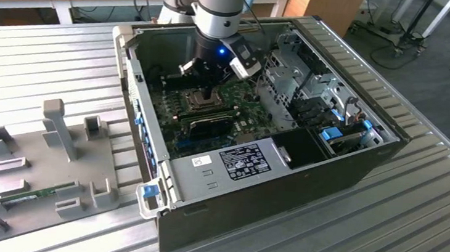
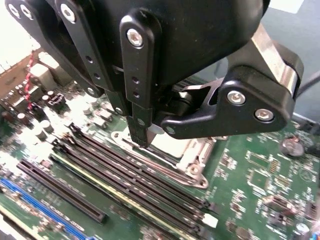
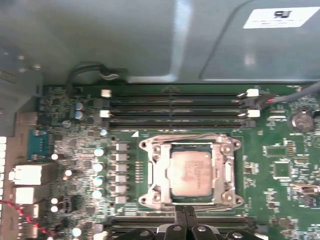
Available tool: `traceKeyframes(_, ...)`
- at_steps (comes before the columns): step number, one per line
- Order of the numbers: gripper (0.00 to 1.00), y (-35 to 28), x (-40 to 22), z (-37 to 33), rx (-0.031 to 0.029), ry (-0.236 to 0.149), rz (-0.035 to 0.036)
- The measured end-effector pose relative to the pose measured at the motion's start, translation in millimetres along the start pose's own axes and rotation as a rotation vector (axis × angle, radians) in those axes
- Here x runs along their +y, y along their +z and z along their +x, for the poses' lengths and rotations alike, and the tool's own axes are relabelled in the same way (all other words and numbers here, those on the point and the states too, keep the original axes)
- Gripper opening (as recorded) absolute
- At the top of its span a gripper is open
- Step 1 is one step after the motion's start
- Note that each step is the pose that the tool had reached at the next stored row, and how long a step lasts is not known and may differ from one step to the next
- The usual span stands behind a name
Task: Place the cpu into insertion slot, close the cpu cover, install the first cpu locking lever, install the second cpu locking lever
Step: 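Install the second cpu locking lever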
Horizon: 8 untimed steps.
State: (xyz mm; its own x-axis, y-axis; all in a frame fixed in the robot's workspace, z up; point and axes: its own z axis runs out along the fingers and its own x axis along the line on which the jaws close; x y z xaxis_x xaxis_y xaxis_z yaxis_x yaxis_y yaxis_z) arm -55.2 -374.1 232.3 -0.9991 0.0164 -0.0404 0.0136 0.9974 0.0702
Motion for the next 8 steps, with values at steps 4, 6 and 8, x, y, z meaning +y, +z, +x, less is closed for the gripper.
traceKeyframes(4,0.1,0.5,0.1,-8.1,0.0,0.001,0.0)
traceKeyframes(6,0.1,0.6,0.3,-8.9,0.0,0.001,0.0001)
traceKeyframes(8,0.1,0.7,1.7,-9.1,-0.0001,0.001,0.0001)
